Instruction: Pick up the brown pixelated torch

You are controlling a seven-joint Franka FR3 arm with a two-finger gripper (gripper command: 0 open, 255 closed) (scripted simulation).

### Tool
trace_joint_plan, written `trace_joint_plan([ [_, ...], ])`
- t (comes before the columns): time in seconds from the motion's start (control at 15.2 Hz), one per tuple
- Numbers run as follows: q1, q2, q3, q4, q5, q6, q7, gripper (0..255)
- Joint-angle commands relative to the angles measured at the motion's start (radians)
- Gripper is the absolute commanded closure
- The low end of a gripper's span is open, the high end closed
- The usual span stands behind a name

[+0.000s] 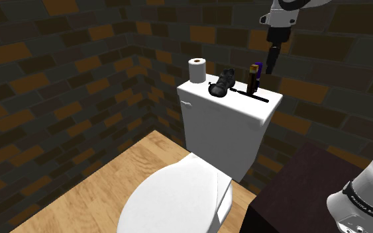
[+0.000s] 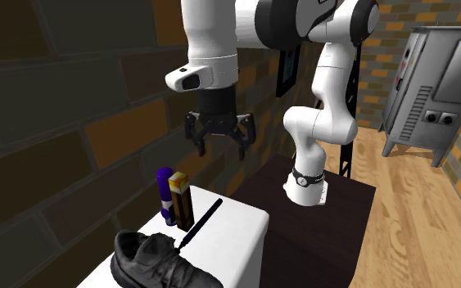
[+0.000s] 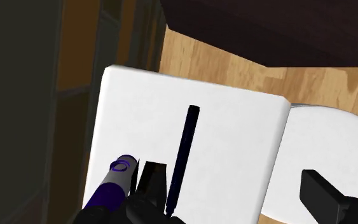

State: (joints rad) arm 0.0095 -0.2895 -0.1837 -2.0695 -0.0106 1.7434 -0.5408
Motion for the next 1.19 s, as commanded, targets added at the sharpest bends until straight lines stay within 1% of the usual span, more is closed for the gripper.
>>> trace_joint_plan([
  [0.0, 0.006, 0.086, -0.015, 0.078, 0.0, 0.012, -0.066, 0],
  [0.4, 0.006, 0.321, -0.038, 0.321, 0.017, 0.016, -0.248, 0],
  [0.46, 0.004, 0.334, -0.038, 0.336, 0.018, 0.015, -0.257, 0],
  [0.92, 0.004, 0.34, -0.037, 0.241, 0.019, 0.116, -0.258, 0],
  [1.06, 0.004, 0.34, -0.037, 0.241, 0.019, 0.116, -0.258, 0],
  [1.12, 0.004, 0.341, -0.036, 0.243, 0.02, 0.115, -0.257, 255],
])
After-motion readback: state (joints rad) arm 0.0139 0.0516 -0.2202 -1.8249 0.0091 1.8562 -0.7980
